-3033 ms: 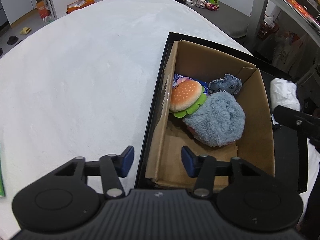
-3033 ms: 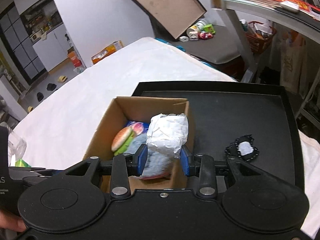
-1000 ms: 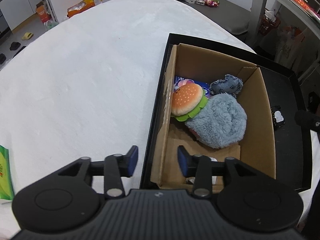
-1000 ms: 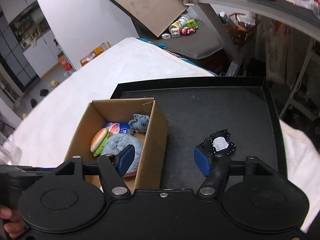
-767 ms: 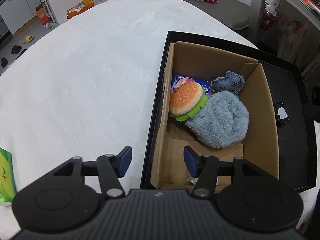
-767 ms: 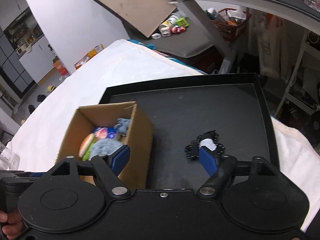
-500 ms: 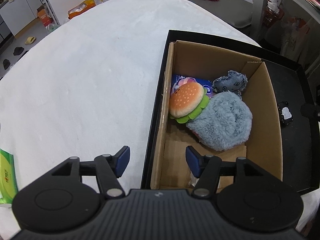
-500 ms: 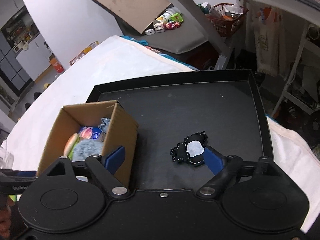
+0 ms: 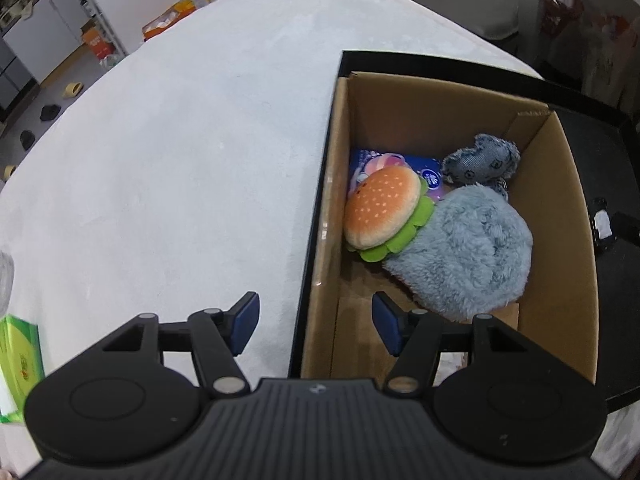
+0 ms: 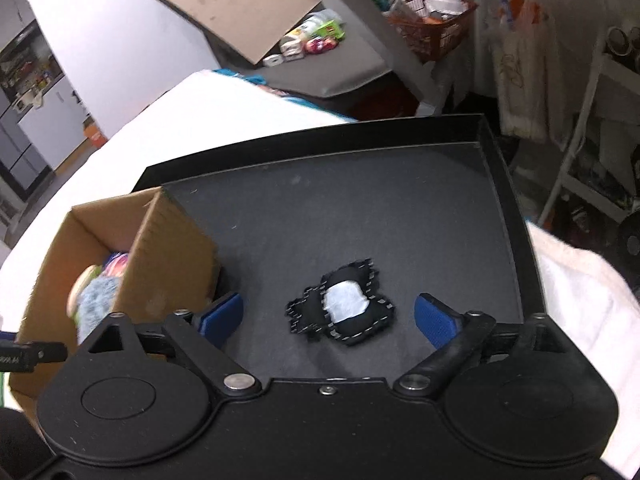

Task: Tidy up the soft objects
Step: 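Move the right tool to the black-and-white plush and grasp it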

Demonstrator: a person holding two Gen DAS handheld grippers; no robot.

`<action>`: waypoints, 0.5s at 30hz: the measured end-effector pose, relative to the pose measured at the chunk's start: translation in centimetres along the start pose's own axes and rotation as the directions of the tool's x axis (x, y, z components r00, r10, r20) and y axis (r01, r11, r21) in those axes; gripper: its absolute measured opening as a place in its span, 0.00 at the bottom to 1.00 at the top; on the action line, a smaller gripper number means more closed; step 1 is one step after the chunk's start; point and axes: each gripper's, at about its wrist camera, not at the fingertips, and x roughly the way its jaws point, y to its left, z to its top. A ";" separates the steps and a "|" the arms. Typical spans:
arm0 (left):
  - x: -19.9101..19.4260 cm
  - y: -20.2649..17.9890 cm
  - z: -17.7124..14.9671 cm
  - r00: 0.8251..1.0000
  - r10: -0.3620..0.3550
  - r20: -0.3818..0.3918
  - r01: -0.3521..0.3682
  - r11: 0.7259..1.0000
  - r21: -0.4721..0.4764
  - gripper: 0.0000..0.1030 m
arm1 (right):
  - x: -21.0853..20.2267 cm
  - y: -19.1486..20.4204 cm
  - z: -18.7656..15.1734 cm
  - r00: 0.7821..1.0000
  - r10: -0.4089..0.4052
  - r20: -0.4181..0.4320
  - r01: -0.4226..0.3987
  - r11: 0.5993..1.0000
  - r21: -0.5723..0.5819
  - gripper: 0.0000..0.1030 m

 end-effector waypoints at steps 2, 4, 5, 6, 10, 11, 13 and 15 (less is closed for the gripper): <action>0.2 -0.5 0.2 1.000 0.007 -0.006 -0.007 1.000 0.026 0.59 | 0.6 -0.2 0.0 1.000 -0.008 -0.009 0.008 1.000 -0.007 0.91; 0.4 -1.0 0.4 1.000 0.017 -0.007 -0.017 0.999 0.044 0.60 | 1.1 -0.2 0.2 1.000 -0.012 -0.012 0.012 1.000 -0.017 0.91; 0.6 -1.2 0.6 1.000 0.022 -0.009 -0.021 0.999 0.046 0.62 | 1.4 -0.2 0.3 1.000 -0.013 -0.015 0.012 1.000 -0.021 0.91; 0.7 -1.4 0.6 1.000 0.023 -0.010 -0.023 0.999 0.047 0.64 | 1.7 -0.2 0.4 1.000 -0.010 -0.019 0.010 1.000 -0.021 0.91; 1.0 -2.5 0.4 0.999 0.036 -0.011 -0.035 0.997 0.074 0.69 | 2.6 -0.3 0.3 0.999 -0.010 -0.039 0.009 1.000 -0.007 0.91; 1.0 -2.8 0.2 0.999 0.044 -0.013 -0.042 0.995 0.086 0.69 | 2.8 -0.2 0.2 0.999 -0.013 -0.042 0.012 1.000 -0.009 0.91; 1.2 -3.1 0.1 0.999 0.049 -0.021 -0.047 0.994 0.097 0.70 | 3.1 0.0 0.0 0.999 -0.015 -0.048 0.014 1.000 -0.025 0.91; 1.3 -3.5 0.0 0.998 0.054 -0.027 -0.051 0.993 0.103 0.70 | 3.3 0.4 -0.1 0.999 -0.018 -0.050 0.016 0.999 -0.044 0.90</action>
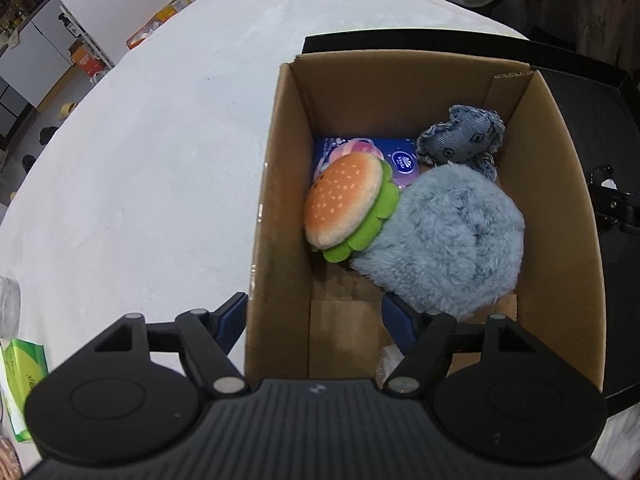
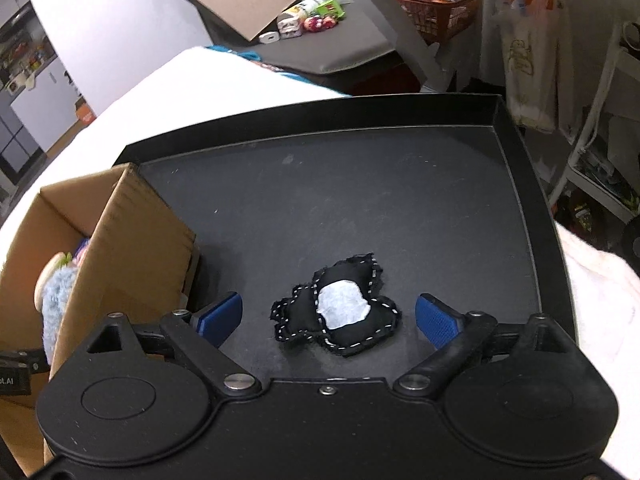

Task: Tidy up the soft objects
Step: 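Move the right tool to the black-and-white plush and grasp it, then lift the black-and-white plush with the right tool and carry it over the box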

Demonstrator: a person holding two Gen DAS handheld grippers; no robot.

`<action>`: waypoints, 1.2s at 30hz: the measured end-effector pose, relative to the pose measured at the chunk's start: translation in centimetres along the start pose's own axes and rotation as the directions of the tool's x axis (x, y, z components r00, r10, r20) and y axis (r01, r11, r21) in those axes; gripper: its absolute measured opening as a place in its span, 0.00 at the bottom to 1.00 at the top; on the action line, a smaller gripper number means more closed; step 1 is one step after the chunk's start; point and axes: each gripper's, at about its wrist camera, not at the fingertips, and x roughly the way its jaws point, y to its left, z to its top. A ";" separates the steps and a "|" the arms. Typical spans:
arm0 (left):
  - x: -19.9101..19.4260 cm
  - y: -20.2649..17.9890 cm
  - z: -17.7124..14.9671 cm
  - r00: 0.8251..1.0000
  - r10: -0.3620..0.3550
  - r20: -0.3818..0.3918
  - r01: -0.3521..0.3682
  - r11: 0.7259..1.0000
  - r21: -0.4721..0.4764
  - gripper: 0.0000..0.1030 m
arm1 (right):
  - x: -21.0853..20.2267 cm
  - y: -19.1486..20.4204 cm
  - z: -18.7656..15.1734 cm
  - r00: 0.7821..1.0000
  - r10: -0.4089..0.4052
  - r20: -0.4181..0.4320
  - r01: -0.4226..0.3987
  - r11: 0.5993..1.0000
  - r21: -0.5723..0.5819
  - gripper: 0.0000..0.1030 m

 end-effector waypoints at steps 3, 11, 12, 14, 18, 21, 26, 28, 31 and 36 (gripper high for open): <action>0.0 -0.6 -0.1 1.000 0.012 -0.002 -0.012 1.000 0.007 0.70 | 0.3 0.5 -0.1 1.000 -0.006 0.002 0.006 1.000 -0.027 0.90; 0.0 -0.8 -0.3 1.000 0.020 -0.008 -0.019 1.000 0.007 0.70 | 0.9 1.0 -0.4 0.999 -0.051 -0.010 0.050 0.995 -0.082 0.44; -0.1 -0.7 -0.4 1.000 0.018 -0.007 -0.018 1.000 0.004 0.70 | 0.8 0.8 -0.4 0.999 -0.030 -0.018 0.029 0.998 -0.063 0.37; -0.2 -0.6 -0.5 1.000 0.018 -0.005 -0.018 1.000 -0.004 0.70 | 0.5 0.3 -0.3 1.000 -0.004 -0.030 0.003 1.000 -0.029 0.28; -0.2 0.0 -0.8 1.000 0.010 -0.006 -0.010 1.000 -0.015 0.70 | -0.3 0.1 -0.3 1.000 -0.007 -0.017 0.007 1.000 -0.027 0.19; -0.3 0.6 -1.0 1.000 0.006 -0.009 -0.007 0.999 -0.032 0.70 | -1.0 0.1 -0.3 1.000 0.002 -0.004 -0.002 1.000 -0.026 0.18; -0.9 1.7 -1.5 1.000 -0.009 -0.004 0.008 0.998 -0.062 0.70 | -2.3 -0.2 -0.3 0.999 0.025 0.025 -0.025 0.999 -0.020 0.18; -1.2 2.0 -1.6 1.000 -0.018 0.001 0.018 0.997 -0.075 0.70 | -2.9 -0.2 -0.4 0.999 0.031 0.038 -0.030 0.999 -0.013 0.18; -1.5 2.5 -2.0 0.999 -0.035 0.007 0.036 0.995 -0.091 0.70 | -3.7 -0.2 -0.6 0.998 0.037 0.048 -0.037 0.999 0.001 0.18; -2.1 3.5 -2.5 0.997 -0.075 0.010 0.075 0.989 -0.128 0.70 | -4.9 0.5 -1.1 0.997 0.039 0.059 -0.039 0.999 -0.008 0.18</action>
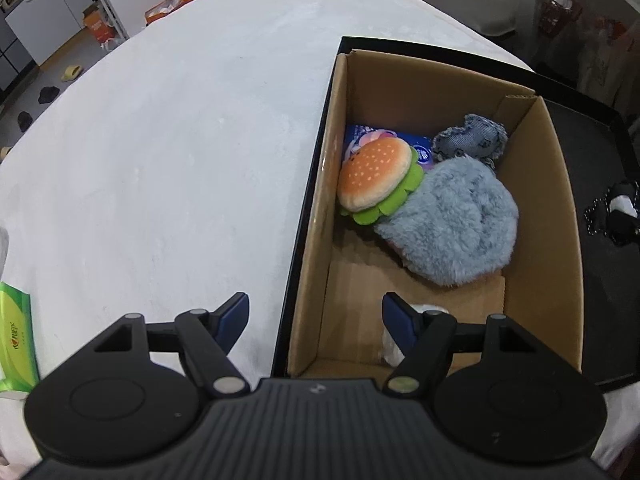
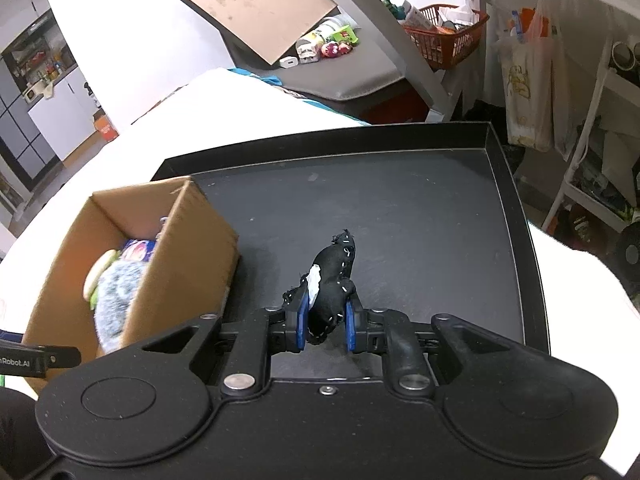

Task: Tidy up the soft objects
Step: 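Lift the black-and-white plush with the right tool and carry it over the box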

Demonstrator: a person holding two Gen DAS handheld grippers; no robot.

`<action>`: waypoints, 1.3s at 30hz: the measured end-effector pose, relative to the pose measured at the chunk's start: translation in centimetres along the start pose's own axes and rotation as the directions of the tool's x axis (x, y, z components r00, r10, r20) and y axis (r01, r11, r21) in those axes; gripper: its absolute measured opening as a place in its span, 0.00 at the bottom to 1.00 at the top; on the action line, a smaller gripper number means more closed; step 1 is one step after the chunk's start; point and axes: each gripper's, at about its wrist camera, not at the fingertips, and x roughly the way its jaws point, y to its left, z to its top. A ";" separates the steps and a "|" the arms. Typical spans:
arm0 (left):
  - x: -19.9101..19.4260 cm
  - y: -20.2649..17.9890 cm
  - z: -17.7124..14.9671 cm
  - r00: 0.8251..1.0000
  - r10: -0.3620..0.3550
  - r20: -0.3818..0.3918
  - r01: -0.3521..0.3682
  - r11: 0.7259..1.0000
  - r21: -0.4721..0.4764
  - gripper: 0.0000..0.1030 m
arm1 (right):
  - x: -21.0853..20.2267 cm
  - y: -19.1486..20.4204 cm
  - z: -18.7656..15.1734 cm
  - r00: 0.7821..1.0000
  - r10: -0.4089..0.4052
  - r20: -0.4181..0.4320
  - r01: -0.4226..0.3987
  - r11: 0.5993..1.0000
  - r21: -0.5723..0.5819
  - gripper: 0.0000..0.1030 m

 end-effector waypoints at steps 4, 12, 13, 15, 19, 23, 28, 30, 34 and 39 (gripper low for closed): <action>-0.4 0.2 -0.6 1.000 -0.022 -0.001 0.022 1.000 0.001 0.70 | -1.1 1.3 0.0 1.000 0.008 0.013 -0.008 1.000 -0.022 0.18; -0.7 0.8 -1.0 0.998 -0.065 0.005 0.065 0.998 -0.024 0.70 | -3.4 4.3 0.7 0.999 0.031 0.039 -0.029 0.998 -0.058 0.18; -0.7 0.9 -1.1 0.998 -0.069 0.006 0.069 0.997 -0.028 0.70 | -3.7 4.7 0.8 0.999 0.035 0.042 -0.032 0.998 -0.059 0.18; -0.8 1.3 -1.2 0.997 -0.077 0.012 0.078 0.996 -0.037 0.70 | -4.2 5.6 1.1 0.998 0.045 0.047 -0.042 0.997 -0.064 0.18; -0.8 2.1 -1.6 0.995 -0.100 0.027 0.101 0.993 -0.053 0.70 | -4.8 7.3 1.5 0.997 0.053 0.056 -0.048 0.995 -0.085 0.18; -0.6 2.7 -2.0 0.992 -0.118 0.035 0.120 0.991 -0.060 0.69 | -5.0 8.6 1.5 0.997 0.059 0.049 -0.054 0.993 -0.103 0.18; -0.3 3.2 -2.3 0.989 -0.140 0.043 0.143 0.987 -0.078 0.65 | -5.0 10.1 1.4 0.997 0.068 0.034 -0.064 0.992 -0.112 0.18; -0.3 3.4 -2.4 0.988 -0.147 0.056 0.151 0.985 -0.082 0.62 | -4.9 10.7 1.4 0.997 0.072 0.027 -0.068 0.991 -0.116 0.18; 0.2 3.8 -2.6 0.982 -0.178 0.063 0.183 0.979 -0.091 0.49 | -4.9 11.8 1.2 0.997 0.071 0.016 -0.069 0.990 -0.124 0.18; 0.9 4.6 -2.9 0.973 -0.216 0.075 0.224 0.968 -0.117 0.38 | -4.5 12.9 1.1 0.999 0.051 -0.001 -0.051 0.988 -0.148 0.18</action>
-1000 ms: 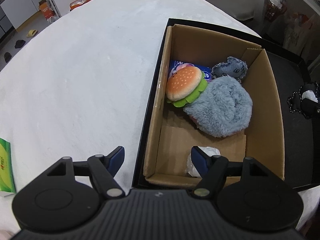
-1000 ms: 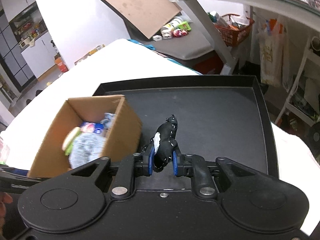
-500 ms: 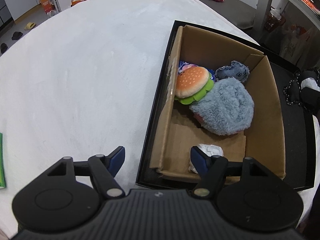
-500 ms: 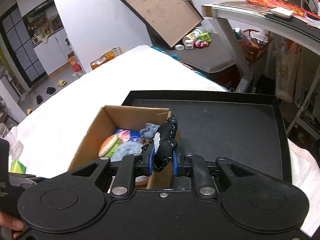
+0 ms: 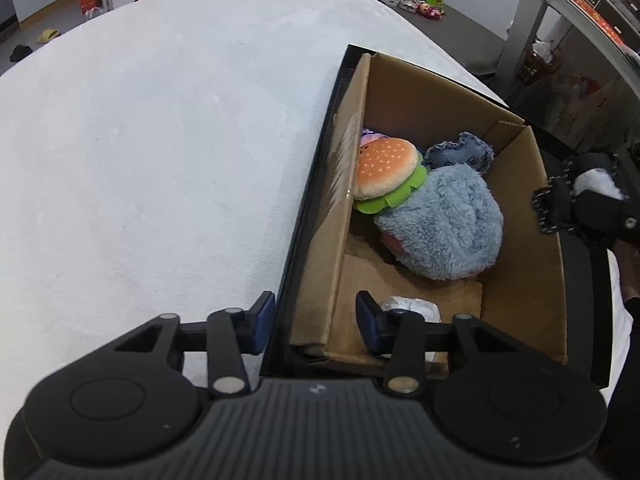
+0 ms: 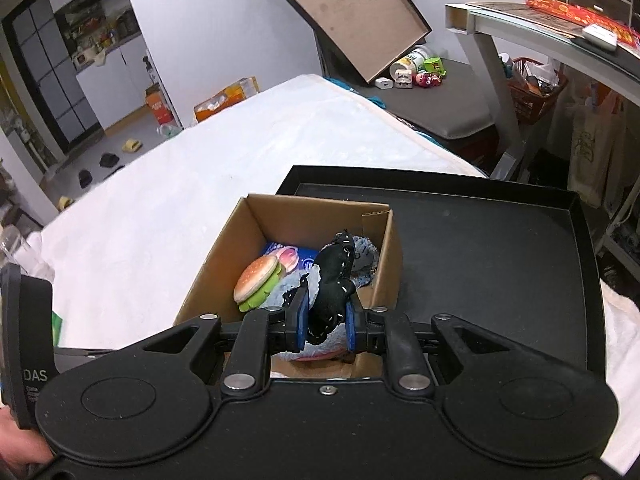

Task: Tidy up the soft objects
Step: 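Lift the black-and-white plush with the right tool and carry it over the box, then open the right tool to drop the black-and-white plush into the box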

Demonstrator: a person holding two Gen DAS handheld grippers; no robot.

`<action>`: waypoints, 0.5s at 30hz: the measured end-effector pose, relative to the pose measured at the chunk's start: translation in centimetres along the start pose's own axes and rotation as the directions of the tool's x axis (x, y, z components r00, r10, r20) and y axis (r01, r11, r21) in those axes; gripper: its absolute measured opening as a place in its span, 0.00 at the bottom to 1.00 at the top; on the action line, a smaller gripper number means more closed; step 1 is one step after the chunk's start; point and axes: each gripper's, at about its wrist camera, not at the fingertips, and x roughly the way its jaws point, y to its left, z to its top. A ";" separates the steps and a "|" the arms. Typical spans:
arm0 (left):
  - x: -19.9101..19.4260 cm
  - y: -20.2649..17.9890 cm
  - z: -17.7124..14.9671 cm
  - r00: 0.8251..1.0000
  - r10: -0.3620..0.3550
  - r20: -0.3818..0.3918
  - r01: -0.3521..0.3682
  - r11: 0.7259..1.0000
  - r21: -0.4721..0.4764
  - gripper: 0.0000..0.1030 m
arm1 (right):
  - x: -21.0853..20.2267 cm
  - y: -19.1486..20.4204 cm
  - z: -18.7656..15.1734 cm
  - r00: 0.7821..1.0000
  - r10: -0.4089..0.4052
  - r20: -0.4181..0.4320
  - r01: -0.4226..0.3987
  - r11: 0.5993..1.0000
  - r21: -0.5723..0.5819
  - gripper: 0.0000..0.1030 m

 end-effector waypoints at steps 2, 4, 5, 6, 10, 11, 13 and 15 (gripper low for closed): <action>0.1 0.1 -0.1 1.000 -0.019 0.003 0.019 1.000 0.004 0.31 | 0.3 0.3 0.0 1.000 0.003 -0.017 -0.003 1.000 0.005 0.18; -0.1 0.3 -0.3 0.999 -0.040 0.005 0.040 0.999 0.006 0.29 | 0.7 0.7 -0.1 1.000 0.003 -0.028 -0.003 1.000 0.001 0.18; -0.1 0.4 -0.4 0.999 -0.048 0.005 0.048 0.999 0.005 0.26 | 0.9 1.0 -0.2 0.999 0.006 -0.036 -0.006 1.000 -0.002 0.18; 0.0 0.4 -0.4 0.999 -0.047 0.008 0.047 0.999 0.004 0.25 | 1.0 1.3 -0.3 0.999 0.011 -0.043 -0.011 1.000 -0.004 0.18; -0.1 0.7 -0.4 0.999 -0.047 0.017 0.047 0.999 0.000 0.21 | 1.9 2.6 -0.5 0.997 0.032 -0.065 -0.033 0.999 -0.011 0.18; -0.1 0.8 -0.4 0.999 -0.050 0.016 0.050 0.999 -0.006 0.21 | 2.1 2.9 -0.5 0.997 0.040 -0.067 -0.041 0.999 -0.011 0.18; -0.1 0.8 -0.4 0.998 -0.053 0.017 0.053 0.999 -0.004 0.21 | 2.3 3.5 -0.4 0.996 0.061 -0.071 -0.061 0.998 -0.007 0.18; -0.1 0.8 -0.4 0.998 -0.053 0.017 0.053 0.999 -0.001 0.21 | 2.7 4.1 -0.3 0.994 0.082 -0.078 -0.083 0.997 -0.005 0.18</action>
